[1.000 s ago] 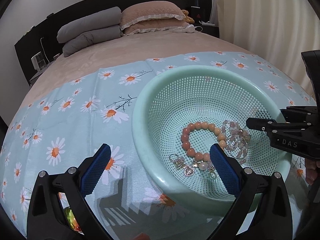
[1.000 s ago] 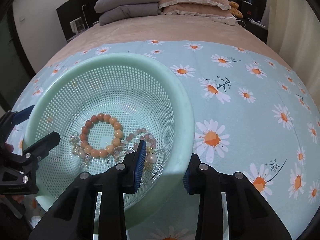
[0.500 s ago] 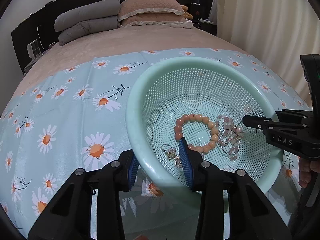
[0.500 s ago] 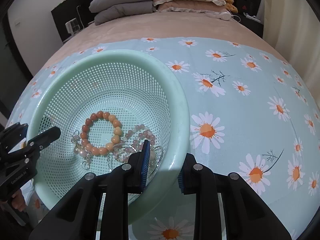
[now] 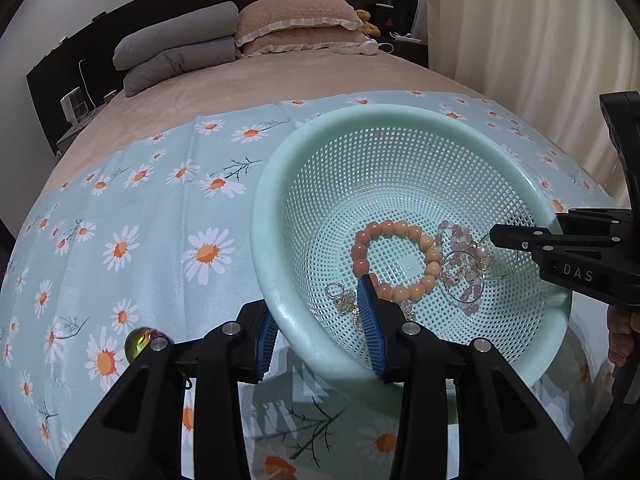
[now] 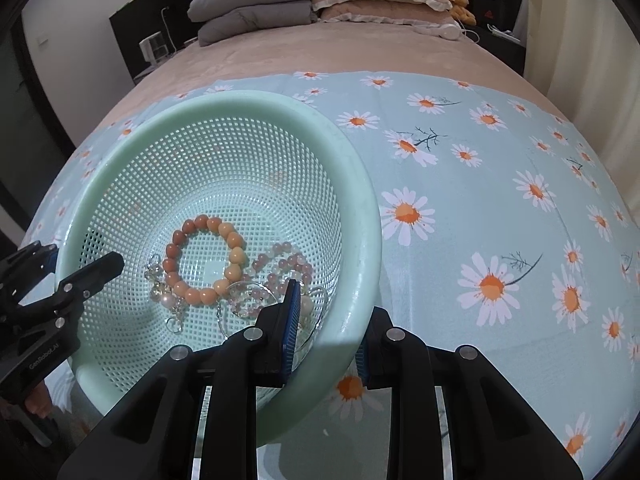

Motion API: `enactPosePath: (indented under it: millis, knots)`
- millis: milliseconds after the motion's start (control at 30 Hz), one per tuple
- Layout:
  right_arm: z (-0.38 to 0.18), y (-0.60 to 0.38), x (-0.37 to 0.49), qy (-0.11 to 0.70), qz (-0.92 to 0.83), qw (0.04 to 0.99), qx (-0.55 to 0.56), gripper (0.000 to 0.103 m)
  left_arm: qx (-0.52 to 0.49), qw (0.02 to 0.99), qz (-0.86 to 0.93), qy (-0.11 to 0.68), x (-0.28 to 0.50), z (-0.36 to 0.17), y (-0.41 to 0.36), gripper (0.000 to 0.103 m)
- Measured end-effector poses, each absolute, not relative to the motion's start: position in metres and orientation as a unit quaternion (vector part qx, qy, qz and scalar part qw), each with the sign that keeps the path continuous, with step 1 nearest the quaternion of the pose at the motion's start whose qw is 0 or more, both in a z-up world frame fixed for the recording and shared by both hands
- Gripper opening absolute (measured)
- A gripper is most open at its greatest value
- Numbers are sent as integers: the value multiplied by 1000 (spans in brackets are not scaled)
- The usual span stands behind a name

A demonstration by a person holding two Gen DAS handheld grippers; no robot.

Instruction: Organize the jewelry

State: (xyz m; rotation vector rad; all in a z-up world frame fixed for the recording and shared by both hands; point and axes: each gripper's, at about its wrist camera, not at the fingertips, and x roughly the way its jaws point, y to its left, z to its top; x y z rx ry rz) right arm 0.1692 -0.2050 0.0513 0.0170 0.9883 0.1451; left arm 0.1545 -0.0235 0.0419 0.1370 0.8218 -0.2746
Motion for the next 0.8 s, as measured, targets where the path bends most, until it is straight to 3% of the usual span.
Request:
enactPosePath:
  millis: [267, 567, 633, 667, 700, 800]
  knots:
    - [38, -200, 105, 497, 68, 865, 22, 23, 68, 901, -134, 408, 87, 39, -20, 39]
    - [21, -203, 99, 498, 54, 865, 29, 25, 76, 904, -137, 399, 83, 30, -24, 43]
    - [21, -204, 98, 496, 56, 866, 29, 46, 91, 907, -122, 392, 82, 30, -25, 59]
    - [23, -206, 97, 491, 58, 869, 32, 66, 98, 910, -114, 385, 81, 30, -25, 66]
    - [25, -208, 94, 483, 59, 873, 36, 74, 100, 915, -106, 377, 78, 32, -24, 75]
    - [35, -212, 88, 470, 61, 879, 45, 78, 84, 923, -96, 363, 75, 42, -16, 77]
